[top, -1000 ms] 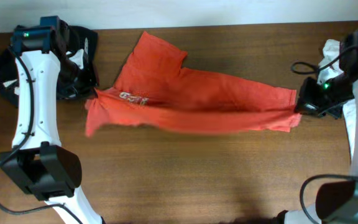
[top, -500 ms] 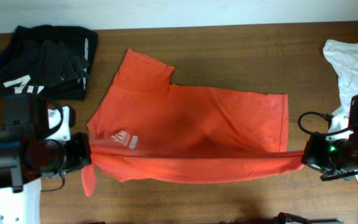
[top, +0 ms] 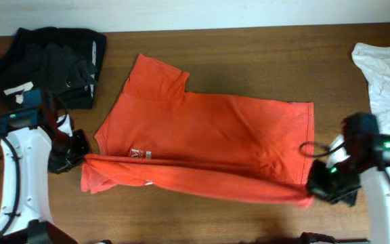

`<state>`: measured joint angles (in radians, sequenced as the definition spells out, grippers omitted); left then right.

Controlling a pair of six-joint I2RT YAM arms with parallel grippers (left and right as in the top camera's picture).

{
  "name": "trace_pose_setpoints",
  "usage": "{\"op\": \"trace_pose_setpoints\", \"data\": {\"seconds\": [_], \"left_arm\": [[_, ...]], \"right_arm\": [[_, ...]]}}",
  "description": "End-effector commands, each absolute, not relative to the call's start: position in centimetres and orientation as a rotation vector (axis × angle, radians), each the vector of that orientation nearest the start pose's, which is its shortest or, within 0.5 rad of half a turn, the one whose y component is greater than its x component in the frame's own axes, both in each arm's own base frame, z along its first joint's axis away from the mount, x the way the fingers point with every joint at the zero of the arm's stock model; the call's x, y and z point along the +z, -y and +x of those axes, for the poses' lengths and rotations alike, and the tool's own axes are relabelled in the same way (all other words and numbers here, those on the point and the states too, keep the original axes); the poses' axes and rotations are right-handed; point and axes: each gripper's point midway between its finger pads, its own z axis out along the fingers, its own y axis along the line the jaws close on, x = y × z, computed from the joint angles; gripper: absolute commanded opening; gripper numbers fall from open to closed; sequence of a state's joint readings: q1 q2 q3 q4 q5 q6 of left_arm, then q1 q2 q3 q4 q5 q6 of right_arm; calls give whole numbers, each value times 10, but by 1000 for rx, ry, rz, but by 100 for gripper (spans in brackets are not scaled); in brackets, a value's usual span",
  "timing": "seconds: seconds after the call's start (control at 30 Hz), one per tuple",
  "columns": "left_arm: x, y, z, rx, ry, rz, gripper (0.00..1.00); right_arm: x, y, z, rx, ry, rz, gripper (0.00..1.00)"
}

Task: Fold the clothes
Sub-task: 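Fold the bottom hem up toward the collar with both grippers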

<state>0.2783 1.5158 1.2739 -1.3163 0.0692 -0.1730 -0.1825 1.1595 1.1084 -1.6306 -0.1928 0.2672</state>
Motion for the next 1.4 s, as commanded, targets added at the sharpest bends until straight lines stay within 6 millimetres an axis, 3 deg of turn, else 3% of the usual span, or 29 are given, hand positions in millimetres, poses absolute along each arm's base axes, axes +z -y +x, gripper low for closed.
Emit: {"op": "trace_pose_setpoints", "data": {"seconds": [0.0, 0.1, 0.2, 0.27, 0.47, 0.6, 0.63, 0.67, 0.7, 0.8, 0.83, 0.87, 0.9, 0.97, 1.03, 1.1, 1.23, 1.37], "left_arm": [[130, -73, 254, -84, -3015, -778, 0], [130, -72, 254, -97, -3015, -780, 0], [130, -65, 257, -166, -3010, -776, 1], [130, -64, 258, -175, -3003, -774, 0], [115, -46, 275, -214, -2980, -660, 1], [115, -40, 282, -215, -2968, -617, 1], [114, -37, 283, -221, -2965, -606, 6], [112, -33, 285, -239, -2960, -593, 30], [110, -30, 290, -258, -2944, -574, 35], [112, -32, 313, -251, -2855, -531, 35], [113, -33, 320, -250, -2829, -522, 36], [116, -30, 328, -276, -2798, -486, 45], [120, -23, 337, -339, -2765, -426, 54], [127, -13, 348, -425, -2714, -369, 63], [129, -15, 358, -418, -2674, -354, 65], [121, -10, 370, -421, -2668, -323, 64], [74, 10, 399, -441, -2704, -239, 64], [36, -3, 415, -326, -2728, -167, 62]], "right_arm": [[136, -25, 125, 377, -3187, 753, 4], [139, -2, 137, 259, -3090, 901, 4], [156, 21, 155, 250, -2939, 1044, 4], [163, 47, 170, 181, -2835, 1118, 4], [133, 52, 197, 199, -2935, 1102, 4], [127, 55, 204, 199, -2939, 1104, 4], [127, 56, 206, 198, -2930, 1100, 4], [127, 57, 209, 197, -2919, 1093, 10], [127, 58, 213, 197, -2906, 1087, 13], [128, 62, 224, 194, -2860, 1065, 13], [128, 63, 227, 192, -2849, 1058, 19], [129, 65, 230, 191, -2836, 1051, 55], [130, 67, 236, 188, -2816, 1029, 99], [140, 72, 249, 182, -2768, 985, 99], [151, 71, 269, 243, -2697, 942, 99], [147, 67, 286, 291, -2681, 901, 99], [104, 50, 322, 327, -2788, 708, 98], [57, 62, 337, 253, -2860, 719, 93]]}}
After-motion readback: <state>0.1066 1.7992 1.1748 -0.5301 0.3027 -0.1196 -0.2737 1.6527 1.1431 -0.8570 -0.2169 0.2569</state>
